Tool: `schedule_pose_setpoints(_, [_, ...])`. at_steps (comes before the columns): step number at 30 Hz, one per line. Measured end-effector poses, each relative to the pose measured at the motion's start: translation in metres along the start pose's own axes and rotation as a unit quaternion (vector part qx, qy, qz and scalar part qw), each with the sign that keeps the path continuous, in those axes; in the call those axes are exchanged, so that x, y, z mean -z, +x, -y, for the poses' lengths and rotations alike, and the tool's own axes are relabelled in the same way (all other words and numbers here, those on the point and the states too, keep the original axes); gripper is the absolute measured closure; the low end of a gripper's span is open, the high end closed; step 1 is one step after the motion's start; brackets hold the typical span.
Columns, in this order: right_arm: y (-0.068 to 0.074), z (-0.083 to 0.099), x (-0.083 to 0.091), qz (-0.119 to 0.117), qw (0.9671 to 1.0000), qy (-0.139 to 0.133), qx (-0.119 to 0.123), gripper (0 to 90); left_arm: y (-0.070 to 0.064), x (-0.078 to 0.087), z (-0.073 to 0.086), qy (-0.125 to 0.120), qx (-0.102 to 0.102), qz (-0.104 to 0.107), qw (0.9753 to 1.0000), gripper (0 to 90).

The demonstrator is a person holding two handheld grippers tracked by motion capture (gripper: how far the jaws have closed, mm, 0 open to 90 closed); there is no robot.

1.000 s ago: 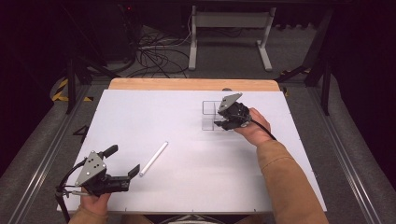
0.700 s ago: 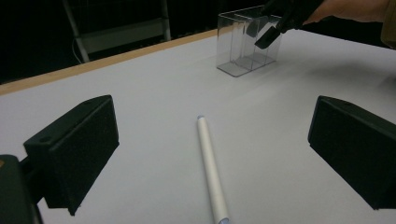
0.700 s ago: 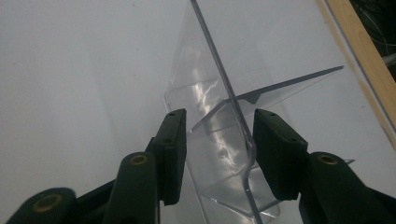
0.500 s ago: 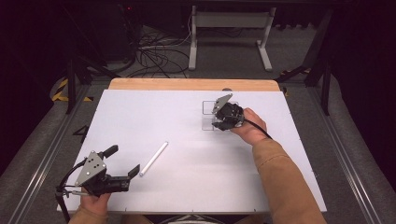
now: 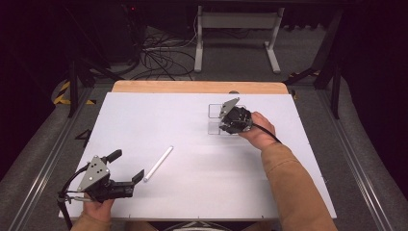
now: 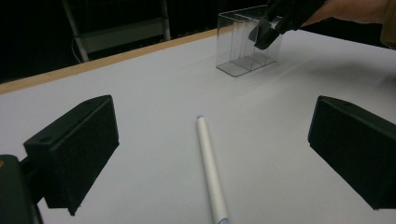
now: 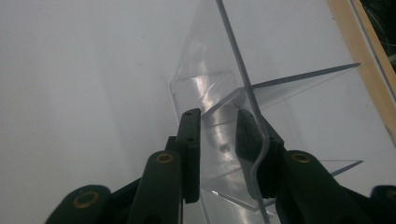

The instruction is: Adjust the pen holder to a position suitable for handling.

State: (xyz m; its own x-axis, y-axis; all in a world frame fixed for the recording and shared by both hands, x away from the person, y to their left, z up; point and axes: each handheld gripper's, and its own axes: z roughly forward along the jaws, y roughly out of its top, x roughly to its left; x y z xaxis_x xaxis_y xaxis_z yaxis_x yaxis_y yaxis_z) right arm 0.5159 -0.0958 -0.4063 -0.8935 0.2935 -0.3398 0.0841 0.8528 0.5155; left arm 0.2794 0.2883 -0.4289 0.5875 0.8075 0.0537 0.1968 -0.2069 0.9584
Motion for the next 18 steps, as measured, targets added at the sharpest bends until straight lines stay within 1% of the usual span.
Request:
schedule_pose_setpoints(1, [0.0, 0.0, 0.0, 0.0, 1.0, 0.0, 0.0, 71.4, 0.0, 0.0, 0.0, 0.0, 0.0, 0.0, 1.0, 2.6])
schedule_pose_setpoints(2, [0.001, 0.0, 0.002, -0.004, 1.0, 0.0, 0.008, 74.2, 0.0, 0.0, 0.0, -0.001, 0.001, 0.0, 1.0, 2.6])
schedule_pose_setpoints(4, [0.002, -0.001, 0.004, -0.008, 0.9998, 0.0, 0.017, 76.9, 0.0, 0.0, 0.0, -0.001, 0.001, 0.0, 1.0, 2.6])
schedule_pose_setpoints(7, [0.003, -0.002, 0.006, -0.014, 0.9997, 0.002, 0.02, 79.6, 0.0, 0.0, 0.0, -0.002, 0.003, 0.0, 1.0, 2.6])
schedule_pose_setpoints(8, [0.005, -0.003, 0.008, -0.018, 0.9995, 0.005, 0.027, 81.2, -0.001, 0.0, 0.0, -0.001, 0.003, 0.0, 1.0, 2.6])
schedule_pose_setpoints(9, [0.005, -0.003, 0.008, -0.018, 0.9995, 0.005, 0.027, 81.2, -0.001, 0.0, 0.0, -0.001, 0.003, 0.0, 1.0, 2.6])
schedule_pose_setpoints(11, [0.008, -0.005, 0.012, -0.018, 0.9996, -0.008, 0.023, 81.8, -0.001, 0.0, 0.0, 0.0, 0.003, 0.0, 1.0, 2.6])
schedule_pose_setpoints(12, [0.008, -0.006, 0.014, -0.019, 0.9993, -0.013, 0.028, 81.9, 0.0, -0.001, 0.0, 0.0, 0.004, 0.0, 1.0, 2.6])
schedule_pose_setpoints(13, [0.01, -0.008, 0.017, -0.022, 0.9992, -0.017, 0.03, 82.0, 0.0, -0.001, 0.0, 0.0, 0.004, 0.0, 1.0, 2.6])
schedule_pose_setpoints(15, [0.014, -0.012, 0.022, -0.02, 0.9988, -0.033, 0.03, 82.4, 0.0, -0.001, 0.0, 0.0, 0.004, 0.0, 1.0, 2.6])
schedule_pose_setpoints(18, [0.022, -0.018, 0.029, -0.034, 0.9976, -0.046, 0.04, 82.3, -0.001, -0.001, 0.0, 0.0, 0.004, 0.001, 1.0, 2.6])
